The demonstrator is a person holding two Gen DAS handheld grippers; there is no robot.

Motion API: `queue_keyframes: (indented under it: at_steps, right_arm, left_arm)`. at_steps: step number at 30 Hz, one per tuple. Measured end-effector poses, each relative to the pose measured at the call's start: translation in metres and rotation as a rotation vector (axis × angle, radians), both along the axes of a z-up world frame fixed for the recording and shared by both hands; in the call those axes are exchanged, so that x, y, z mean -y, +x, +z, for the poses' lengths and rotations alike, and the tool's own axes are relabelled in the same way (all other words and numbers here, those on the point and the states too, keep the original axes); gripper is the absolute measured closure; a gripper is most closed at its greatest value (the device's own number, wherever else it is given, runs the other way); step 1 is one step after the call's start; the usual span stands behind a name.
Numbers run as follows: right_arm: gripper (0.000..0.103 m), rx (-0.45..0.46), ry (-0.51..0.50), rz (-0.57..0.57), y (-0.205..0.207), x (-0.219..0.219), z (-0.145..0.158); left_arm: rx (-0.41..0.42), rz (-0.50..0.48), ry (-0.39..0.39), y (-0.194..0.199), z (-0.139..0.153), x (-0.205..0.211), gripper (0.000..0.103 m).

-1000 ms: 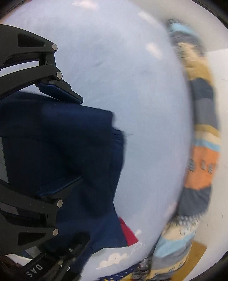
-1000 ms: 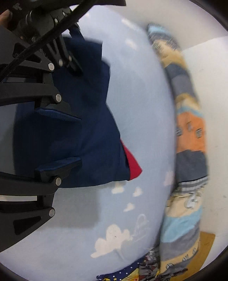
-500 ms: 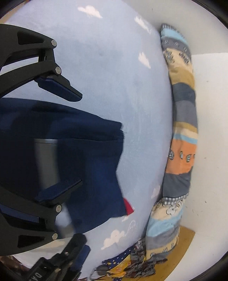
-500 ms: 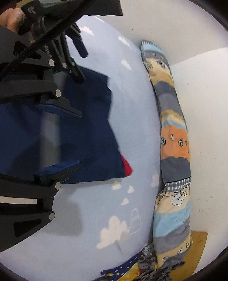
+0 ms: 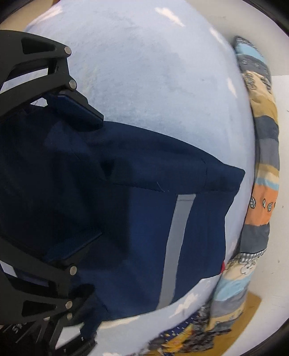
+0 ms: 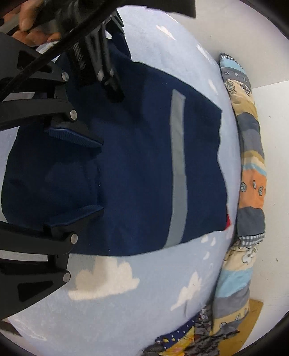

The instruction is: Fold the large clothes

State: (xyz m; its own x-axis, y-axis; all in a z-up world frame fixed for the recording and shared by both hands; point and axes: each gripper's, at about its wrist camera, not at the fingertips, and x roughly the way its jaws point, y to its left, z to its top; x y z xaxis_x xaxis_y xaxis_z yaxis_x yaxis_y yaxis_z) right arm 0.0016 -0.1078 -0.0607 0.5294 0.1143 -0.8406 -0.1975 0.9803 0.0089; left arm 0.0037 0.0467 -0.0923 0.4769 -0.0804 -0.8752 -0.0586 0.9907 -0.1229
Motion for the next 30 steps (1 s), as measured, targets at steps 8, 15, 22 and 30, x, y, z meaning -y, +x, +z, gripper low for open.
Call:
queue_keyframes:
  at_steps: [8,15,22,30]
  right_arm:
    - [0.040,0.155,0.129,-0.025,-0.028,0.024,0.051]
    - [0.033,0.220,0.169,-0.019,-0.050,0.033,0.067]
    - [0.023,0.324,0.112,-0.063,-0.057,0.035,0.083]
    - [0.019,0.323,0.077,-0.043,-0.065,0.027,0.073]
  left_arm:
    - [0.211,-0.039,0.110,-0.038,0.051,0.012,0.010]
    - [0.302,-0.105,0.167,-0.055,0.069,0.031,0.010]
    - [0.335,-0.084,0.144,-0.057,0.083,0.025,0.004]
    - [0.380,-0.057,0.199,-0.070,0.098,0.008,0.000]
